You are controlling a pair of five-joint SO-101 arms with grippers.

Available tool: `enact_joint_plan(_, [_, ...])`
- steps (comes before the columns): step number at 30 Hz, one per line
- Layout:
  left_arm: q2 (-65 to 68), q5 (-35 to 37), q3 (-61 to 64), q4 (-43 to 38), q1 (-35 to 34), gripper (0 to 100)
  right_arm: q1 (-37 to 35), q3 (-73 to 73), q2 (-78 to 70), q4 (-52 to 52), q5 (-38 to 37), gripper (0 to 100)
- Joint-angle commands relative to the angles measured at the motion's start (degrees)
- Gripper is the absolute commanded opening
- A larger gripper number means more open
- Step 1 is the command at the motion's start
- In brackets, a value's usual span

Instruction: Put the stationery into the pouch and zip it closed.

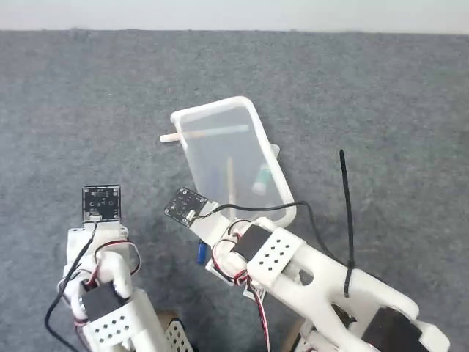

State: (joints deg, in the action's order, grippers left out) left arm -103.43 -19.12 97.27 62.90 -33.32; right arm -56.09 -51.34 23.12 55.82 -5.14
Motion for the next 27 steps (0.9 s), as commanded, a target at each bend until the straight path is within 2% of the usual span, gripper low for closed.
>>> enact_joint_plan(1, [-1.05,0.7,-0.75,-1.85,-0.18,1,-3.21,2.11,2.24,2.95,0.62,13.4])
enact_joint_plan(6, [-1.05,0.7,-0.75,-1.85,-0.18,1,-4.26,0.18,6.64,3.38,0.62,13.3])
enact_joint_plan(15, [-1.05,0.7,-0.75,-1.85,-0.18,1,-4.26,-3.25,6.64,-1.8,0.62,13.3])
enact_joint_plan(20, [-1.05,0.7,-0.75,-1.85,-0.18,1,-4.26,-2.99,0.66,-5.23,0.62,13.3])
enact_joint_plan(27, [-1.05,0.7,-0.75,-1.85,-0.18,1,-4.26,2.2,-5.93,-2.07,0.62,13.3])
